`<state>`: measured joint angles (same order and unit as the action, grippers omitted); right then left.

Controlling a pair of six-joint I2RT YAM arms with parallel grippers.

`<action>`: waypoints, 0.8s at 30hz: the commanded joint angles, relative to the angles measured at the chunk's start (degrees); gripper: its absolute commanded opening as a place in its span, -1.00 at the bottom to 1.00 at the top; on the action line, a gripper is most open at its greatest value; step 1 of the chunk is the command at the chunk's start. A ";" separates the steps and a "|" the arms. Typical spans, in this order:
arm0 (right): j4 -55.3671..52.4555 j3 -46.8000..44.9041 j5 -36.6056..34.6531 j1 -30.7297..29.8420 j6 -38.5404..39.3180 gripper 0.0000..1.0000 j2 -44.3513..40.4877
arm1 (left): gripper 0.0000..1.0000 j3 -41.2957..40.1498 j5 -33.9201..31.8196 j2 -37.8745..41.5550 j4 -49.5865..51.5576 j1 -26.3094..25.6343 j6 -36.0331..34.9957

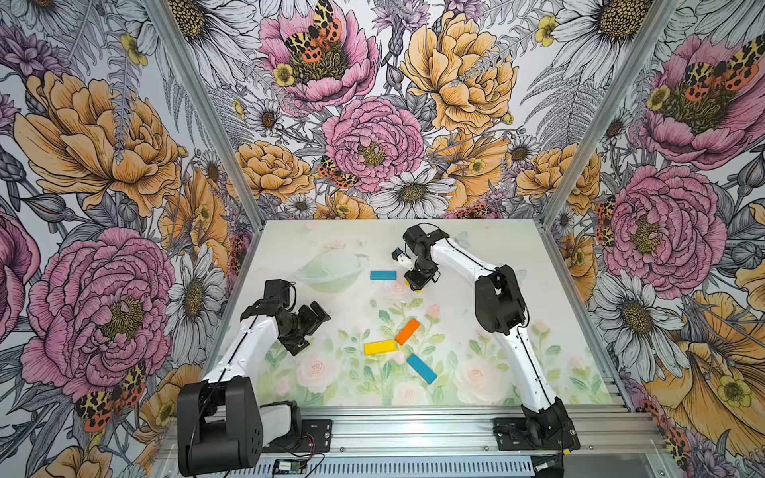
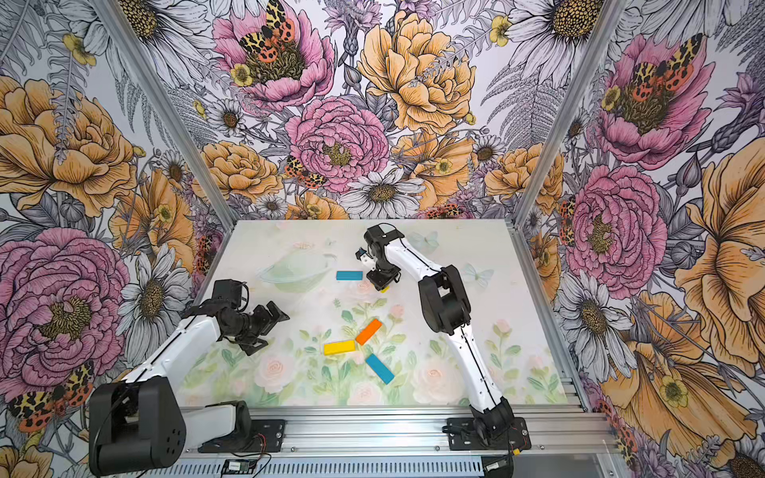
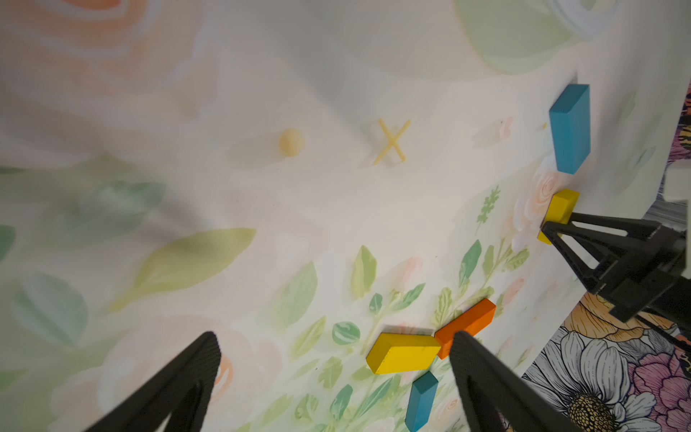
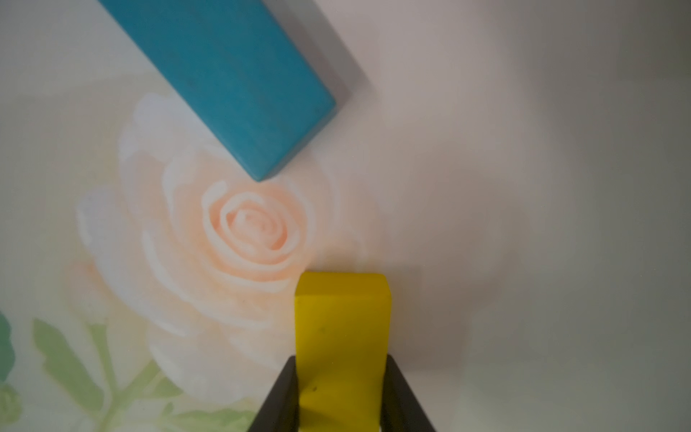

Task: Assemble the number 7 with building blocks
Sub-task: Move the building block to the center of the board.

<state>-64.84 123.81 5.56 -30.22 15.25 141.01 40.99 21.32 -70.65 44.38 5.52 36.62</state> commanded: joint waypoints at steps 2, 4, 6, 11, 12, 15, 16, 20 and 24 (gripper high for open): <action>-0.99 -4.78 -0.12 -0.87 3.13 -0.52 -2.78 | 0.98 1.33 0.49 -0.19 -1.24 0.81 -1.72; -1.03 -6.17 0.06 -0.96 3.49 -0.52 -3.61 | 0.98 1.37 0.39 -0.19 -1.26 0.81 -1.81; -1.06 -6.80 0.30 -0.89 3.88 -0.52 -3.90 | 0.98 1.37 0.40 -0.43 -1.29 0.90 -1.99; -0.70 -8.49 5.90 -0.57 10.33 -0.59 -5.58 | 0.98 1.78 0.74 -1.14 -1.23 0.94 -2.34; -0.71 -8.00 6.07 -0.38 10.66 -0.59 -5.66 | 0.98 1.85 0.77 -1.15 -1.27 0.94 -2.43; -0.72 -7.14 6.33 -0.12 12.28 -0.61 -6.05 | 0.98 1.85 0.74 -1.07 -1.27 0.90 -2.72; -0.77 -7.01 6.35 -0.04 12.88 -0.61 -6.09 | 0.98 1.80 0.86 -1.07 -1.28 0.96 -2.78; -0.89 -8.39 5.72 -0.11 15.90 -0.63 -7.42 | 0.98 1.72 1.12 -0.99 -1.23 1.28 -3.16; -0.88 -11.56 5.87 -0.37 15.43 -0.55 -8.99 | 0.98 1.63 1.40 -0.93 -1.28 1.85 -3.53</action>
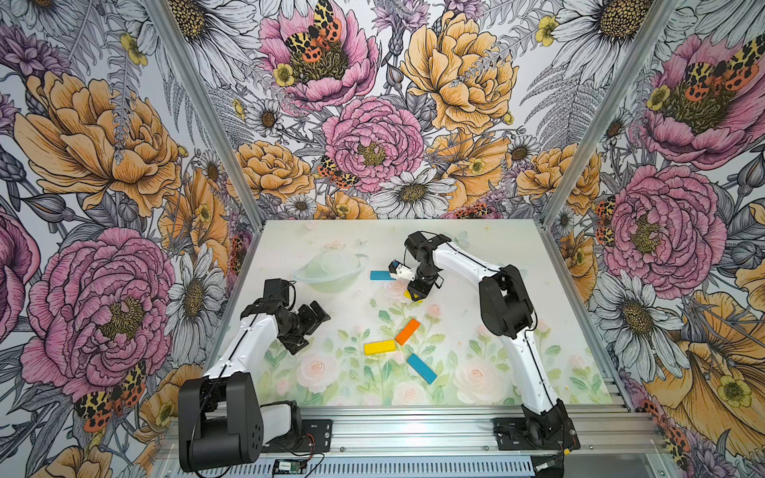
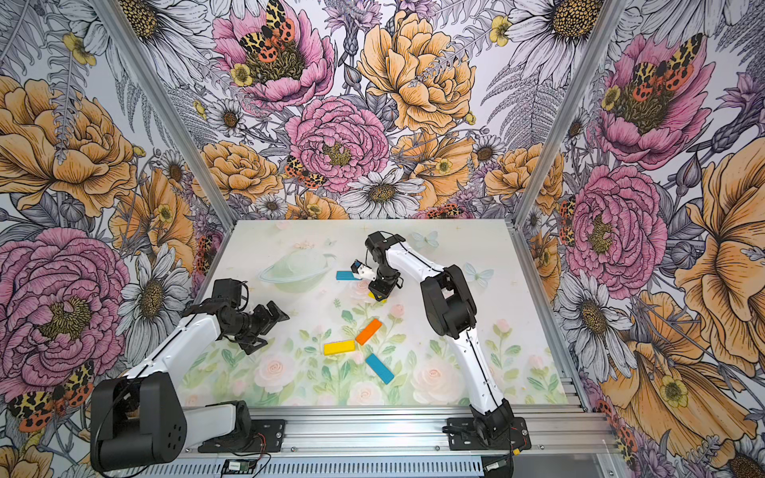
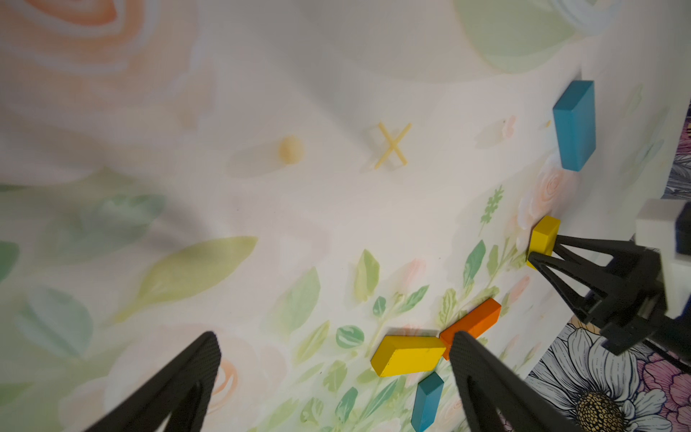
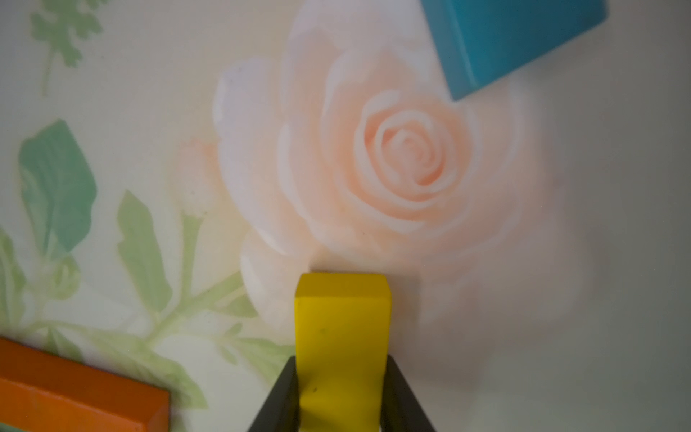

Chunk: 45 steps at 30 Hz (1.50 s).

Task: Assemble the number 7 with building blocks
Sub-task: Move the building block to the center of the board, then pick up the building block from the center of the board.

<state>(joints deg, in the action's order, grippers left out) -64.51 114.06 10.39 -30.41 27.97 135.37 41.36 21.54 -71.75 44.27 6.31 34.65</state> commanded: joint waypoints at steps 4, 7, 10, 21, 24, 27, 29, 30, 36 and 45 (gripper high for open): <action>-1.20 -2.38 1.17 -0.17 0.30 -0.21 -3.37 | 0.98 1.35 1.27 -0.21 -1.12 1.62 -1.89; -1.27 -1.77 0.93 -0.17 -1.25 0.05 -3.27 | 0.98 1.74 1.51 -0.84 -1.13 1.73 -2.03; -1.30 -0.33 1.76 -0.21 -2.29 0.15 -3.74 | 0.98 1.94 1.57 -1.18 -1.17 1.69 -2.32; -1.06 35.41 3.60 -2.80 -3.41 0.21 8.85 | 0.98 3.89 3.62 -3.64 -1.13 1.96 -2.99; -0.89 40.41 3.67 -3.31 -2.79 0.21 13.07 | 0.98 4.59 3.94 -4.02 -1.04 1.95 -3.23; -0.54 40.37 3.06 -3.50 -2.19 0.22 15.08 | 0.98 4.86 4.54 -3.94 -1.08 1.96 -3.39; -0.51 40.45 2.77 -3.64 -2.15 0.21 16.32 | 0.98 4.81 4.85 -3.85 -1.12 1.87 -3.41; -0.44 40.37 2.78 -3.68 -1.95 0.21 16.82 | 0.98 4.91 4.97 -3.91 -1.18 1.91 -3.45; 1.41 41.81 -0.35 -3.69 -0.57 0.21 19.62 | 0.98 5.75 6.00 -4.10 -1.08 1.54 -3.06; 2.92 43.06 0.25 -3.16 0.76 0.26 21.94 | 0.98 3.43 6.24 -0.80 -1.03 1.09 -2.32</action>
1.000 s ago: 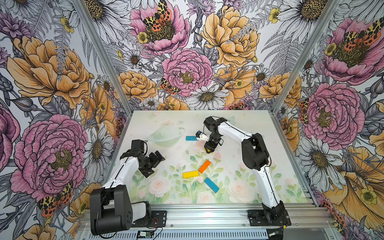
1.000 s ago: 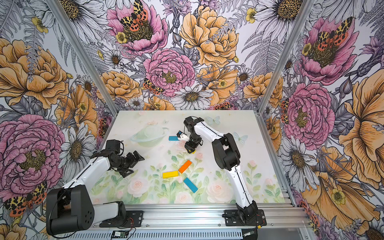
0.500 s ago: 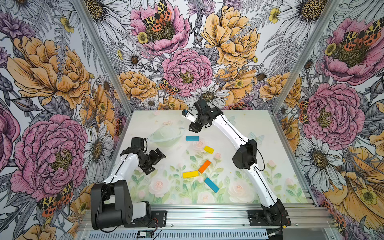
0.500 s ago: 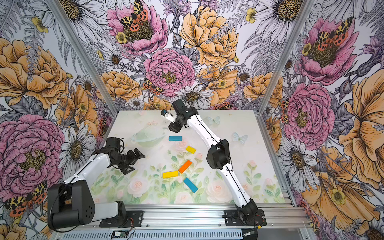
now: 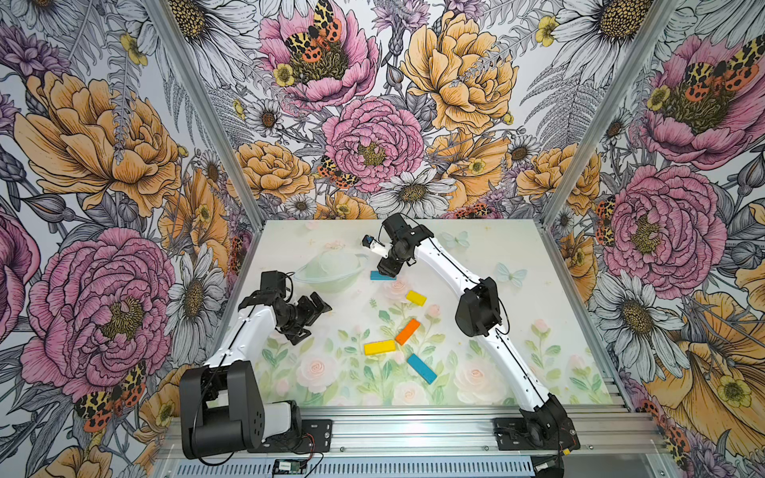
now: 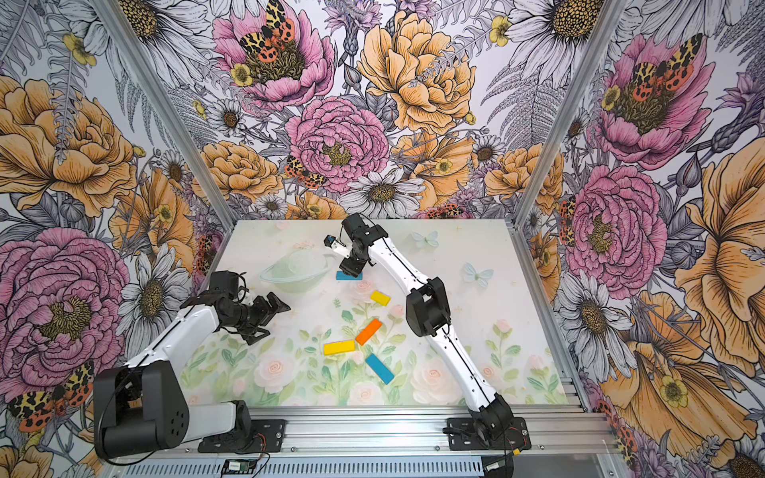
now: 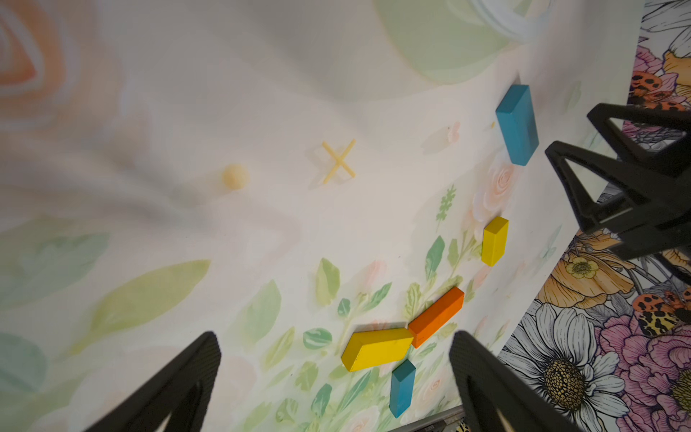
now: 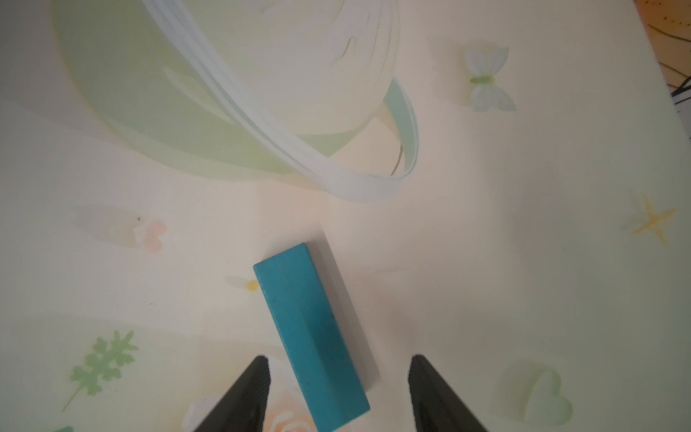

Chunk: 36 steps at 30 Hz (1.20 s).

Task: Assemble the number 7 with building blocks
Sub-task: Pick up the building block from the center of the board.

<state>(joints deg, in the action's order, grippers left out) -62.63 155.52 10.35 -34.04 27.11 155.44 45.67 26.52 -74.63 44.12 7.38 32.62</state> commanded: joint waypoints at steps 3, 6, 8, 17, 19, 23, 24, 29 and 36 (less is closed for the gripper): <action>0.84 -0.30 1.99 0.42 1.48 0.29 1.71 | 0.98 -1.76 1.17 2.82 -0.88 0.07 -0.15; 0.69 -1.65 2.98 0.45 1.14 0.33 1.75 | 0.98 -2.21 1.25 3.25 -0.90 0.13 -0.01; 0.58 -2.39 4.02 0.49 0.88 0.37 1.80 | 0.98 -2.25 1.17 3.48 -0.89 0.12 0.04; 0.23 -4.67 6.08 0.87 -0.33 0.57 1.71 | 0.98 -2.43 0.99 3.70 -0.88 0.15 0.34; 0.22 -4.70 6.09 1.08 -0.69 0.59 1.87 | 0.98 -2.34 1.03 3.68 -0.85 0.07 0.37; 0.23 -4.80 6.18 1.56 -1.10 0.65 2.13 | 0.98 -2.42 1.07 3.79 -0.90 0.09 0.41; 0.25 -4.85 6.17 1.69 -1.19 0.65 2.15 | 0.98 -2.44 1.07 3.86 -0.89 0.11 0.36; 0.05 -5.17 6.54 2.03 -2.14 0.67 2.09 | 0.98 -2.52 1.05 4.30 -0.82 0.10 0.68; -0.54 -7.60 9.10 1.96 -3.95 0.68 1.83 | 0.98 -2.69 0.85 4.93 -0.83 0.09 1.02</action>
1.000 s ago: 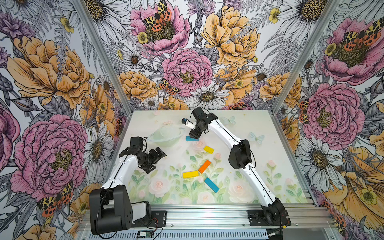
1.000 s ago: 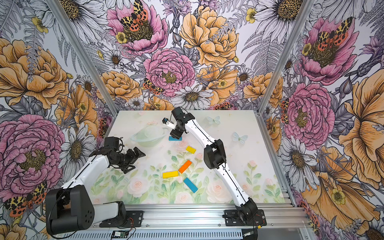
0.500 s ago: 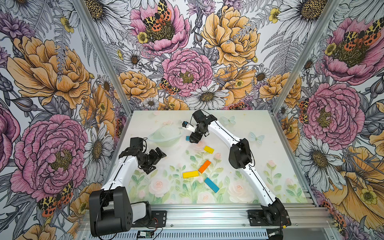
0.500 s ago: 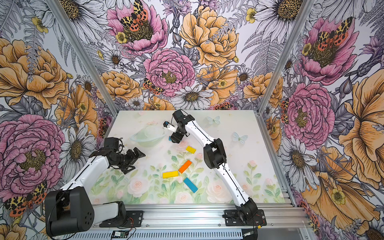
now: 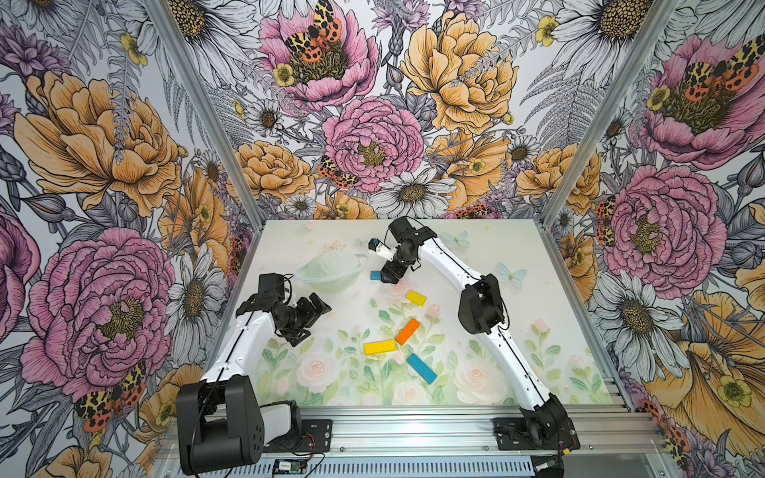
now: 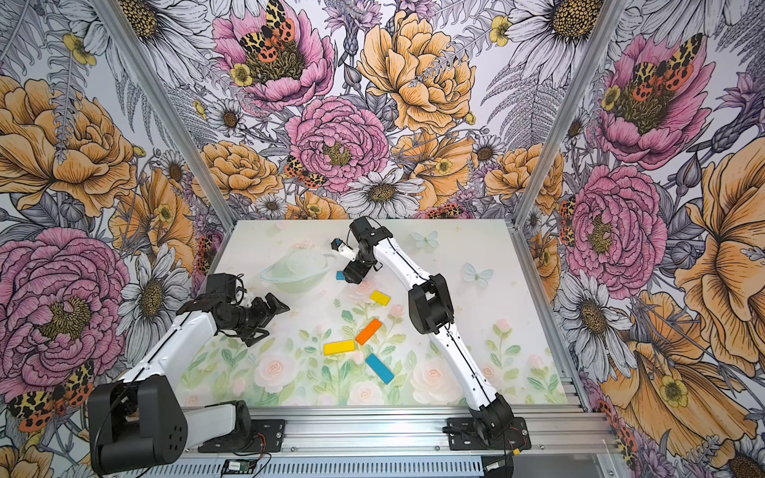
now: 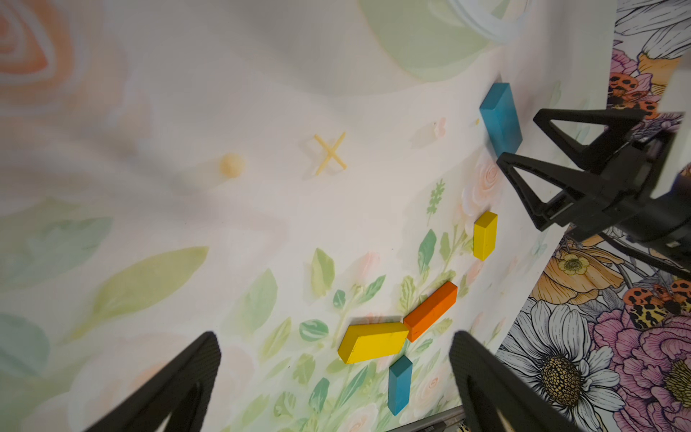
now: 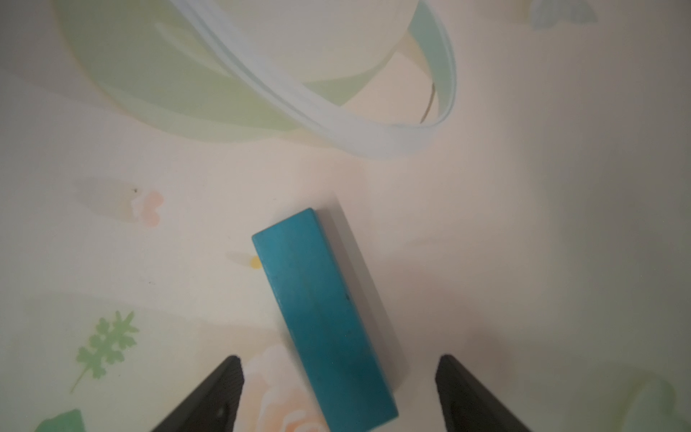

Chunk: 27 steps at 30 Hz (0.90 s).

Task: Assemble the number 7 with building blocks
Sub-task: Pick up the building block from the center of the board.

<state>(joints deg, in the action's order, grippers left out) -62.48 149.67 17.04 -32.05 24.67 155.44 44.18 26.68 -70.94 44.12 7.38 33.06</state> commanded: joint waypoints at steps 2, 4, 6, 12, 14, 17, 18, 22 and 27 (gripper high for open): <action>-0.89 -3.10 2.68 -0.03 -1.89 0.68 1.44 | 0.98 -1.38 0.70 1.33 -0.81 0.10 0.68; -1.15 -4.04 3.00 -0.12 -2.02 0.68 1.14 | 0.98 -1.61 0.58 1.41 -0.79 0.11 0.72; -1.33 -4.93 3.00 -0.30 -2.15 0.67 0.84 | 0.98 -1.64 0.49 1.42 -0.79 0.10 0.88; -1.21 -5.36 2.35 -0.47 -1.82 0.56 0.49 | 0.98 -1.82 0.48 1.85 -0.80 0.13 0.96; -1.24 -5.40 2.14 -0.49 -1.50 0.43 0.39 | 0.98 -1.95 0.49 2.02 -0.82 0.10 0.96; -1.21 -5.37 1.86 -0.55 -1.33 0.34 0.34 | 0.98 -2.38 0.54 2.38 -0.79 0.18 1.04; -1.24 -5.37 1.79 -0.56 -1.33 0.33 0.31 | 0.98 -2.48 0.48 2.47 -0.80 0.18 1.04; -1.17 -5.31 1.09 -0.86 -0.83 0.27 -0.26 | 0.98 -2.81 0.57 2.90 -0.74 0.29 1.12; -0.89 -2.25 -1.65 -1.18 0.30 0.53 0.45 | 0.98 -2.70 0.90 3.59 -0.52 0.36 1.24</action>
<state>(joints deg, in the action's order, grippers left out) -61.23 146.47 17.54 -32.71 24.45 155.00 41.93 26.68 -68.84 44.16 7.40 34.04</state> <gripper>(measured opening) 0.759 0.990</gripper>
